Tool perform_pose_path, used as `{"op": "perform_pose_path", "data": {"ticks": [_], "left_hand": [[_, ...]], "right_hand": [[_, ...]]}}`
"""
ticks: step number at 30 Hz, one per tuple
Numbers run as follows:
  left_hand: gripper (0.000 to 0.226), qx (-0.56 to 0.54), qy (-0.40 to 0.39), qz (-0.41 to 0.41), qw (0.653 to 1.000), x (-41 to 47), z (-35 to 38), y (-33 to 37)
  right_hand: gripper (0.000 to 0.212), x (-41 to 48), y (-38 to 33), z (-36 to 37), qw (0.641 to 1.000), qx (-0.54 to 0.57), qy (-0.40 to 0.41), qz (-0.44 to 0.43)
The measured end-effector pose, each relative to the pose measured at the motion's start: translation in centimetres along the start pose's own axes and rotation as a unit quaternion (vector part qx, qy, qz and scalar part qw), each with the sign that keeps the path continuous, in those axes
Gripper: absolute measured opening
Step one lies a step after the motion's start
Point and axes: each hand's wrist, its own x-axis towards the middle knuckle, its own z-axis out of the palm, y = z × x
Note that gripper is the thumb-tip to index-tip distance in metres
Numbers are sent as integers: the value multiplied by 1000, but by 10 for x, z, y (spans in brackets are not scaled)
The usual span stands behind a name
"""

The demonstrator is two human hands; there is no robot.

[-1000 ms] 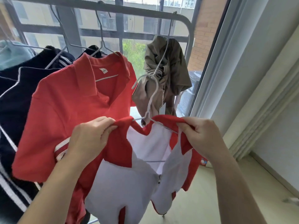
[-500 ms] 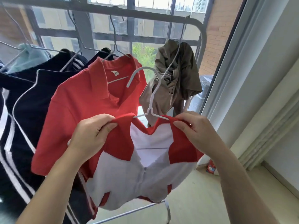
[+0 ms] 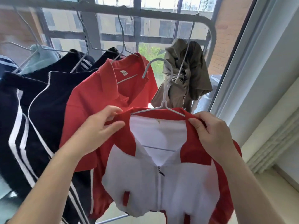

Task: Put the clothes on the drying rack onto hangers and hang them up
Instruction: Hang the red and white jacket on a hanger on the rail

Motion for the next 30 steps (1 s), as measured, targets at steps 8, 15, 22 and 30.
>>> {"op": "perform_pose_path", "data": {"ticks": [8,15,22,30], "left_hand": [[14,18,144,36,989,7,20,-8],[7,13,141,37,989,21,8,-3],[10,7,101,110,989,33,12,26],[4,25,66,198,978,65,3,53]], "right_hand": [[17,11,5,-27,987,86,-124,51],[16,17,24,-43,988,8,-147,52],[31,59,-20,-49,959,37,-278,-48],[33,118,-65,-40,938,50,-343,14]]}}
